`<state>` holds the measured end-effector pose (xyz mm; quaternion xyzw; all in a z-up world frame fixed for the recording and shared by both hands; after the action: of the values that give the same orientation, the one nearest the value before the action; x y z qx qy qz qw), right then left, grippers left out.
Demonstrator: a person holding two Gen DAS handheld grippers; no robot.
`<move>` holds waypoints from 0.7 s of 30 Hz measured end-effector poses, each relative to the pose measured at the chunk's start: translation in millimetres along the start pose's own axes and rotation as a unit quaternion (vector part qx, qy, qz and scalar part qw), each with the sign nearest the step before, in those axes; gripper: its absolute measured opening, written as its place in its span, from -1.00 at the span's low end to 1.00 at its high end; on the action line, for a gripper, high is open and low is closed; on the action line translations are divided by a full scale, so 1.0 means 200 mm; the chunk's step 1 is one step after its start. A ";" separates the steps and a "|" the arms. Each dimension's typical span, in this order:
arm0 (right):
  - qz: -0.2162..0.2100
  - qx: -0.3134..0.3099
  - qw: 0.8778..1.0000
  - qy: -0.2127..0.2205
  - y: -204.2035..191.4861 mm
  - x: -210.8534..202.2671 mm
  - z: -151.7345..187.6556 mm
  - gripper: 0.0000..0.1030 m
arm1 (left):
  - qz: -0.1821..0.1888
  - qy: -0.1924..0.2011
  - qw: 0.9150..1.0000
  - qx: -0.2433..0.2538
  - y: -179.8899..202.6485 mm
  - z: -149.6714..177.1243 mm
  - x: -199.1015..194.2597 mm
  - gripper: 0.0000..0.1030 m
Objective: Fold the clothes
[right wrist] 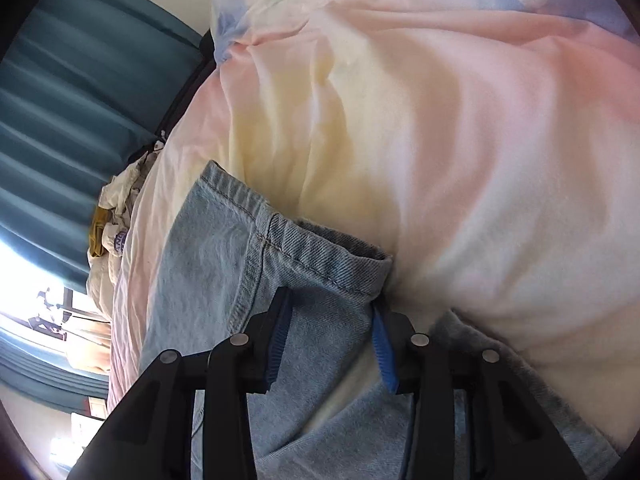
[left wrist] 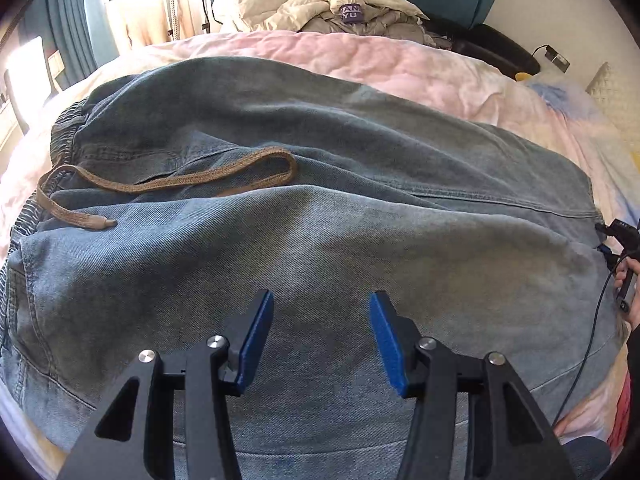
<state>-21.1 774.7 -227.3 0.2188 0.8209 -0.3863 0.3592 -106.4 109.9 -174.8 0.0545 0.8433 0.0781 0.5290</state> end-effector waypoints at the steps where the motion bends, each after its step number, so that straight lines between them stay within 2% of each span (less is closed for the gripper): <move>1: 0.007 -0.013 1.000 0.002 -0.02 0.00 -0.01 -0.37 | -0.003 0.001 1.000 0.002 0.00 0.00 0.00 0.00; 2: 0.012 -0.026 1.000 0.007 -0.03 0.00 -0.02 -0.48 | -0.004 0.003 1.000 0.002 0.00 0.00 0.00 0.00; 3: 0.006 -0.035 0.999 0.015 -0.06 0.00 -0.03 -0.75 | -0.004 0.005 1.000 0.003 0.00 0.00 -0.01 0.00; 4: -0.003 -0.041 0.999 0.026 -0.09 -0.02 -0.04 -0.87 | -0.004 0.007 1.000 0.003 -0.01 0.00 -0.02 0.00; 7: 0.003 -0.077 0.995 0.067 -0.18 -0.12 -0.07 -0.94 | -0.006 0.014 1.000 0.007 -0.01 0.00 -0.04 0.00; 11: 0.002 -0.086 0.990 0.108 -0.25 -0.27 -0.11 -0.95 | -0.002 0.019 1.000 0.013 -0.01 0.00 -0.06 0.00; 14: 0.010 -0.085 0.988 0.127 -0.22 -0.36 -0.11 -0.95 | -0.001 0.025 1.000 0.015 -0.02 0.00 -0.09 0.00; 17: 0.033 -0.083 0.988 0.125 -0.15 -0.37 -0.08 -0.95 | 0.006 0.029 0.999 0.013 -0.02 0.00 -0.11 0.00; 21: 0.055 -0.070 0.991 0.100 -0.02 -0.26 0.03 -0.95 | 0.006 0.035 0.999 0.011 -0.04 -0.01 -0.13 0.00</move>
<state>11.8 764.4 -189.1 0.2755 0.8642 -0.2839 0.3108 -97.5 97.7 -151.2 0.0629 0.8619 0.0742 0.4976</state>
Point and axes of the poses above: each gripper's, at about its wrist camera, not at the fingertips, and x roughly the way its jaws point, y to its right, z to its underside, the point moved 8 cm from there along x, roughly the way its jaws point, and after that the axes turned 13 degrees about -x, right-handed, at the moved point
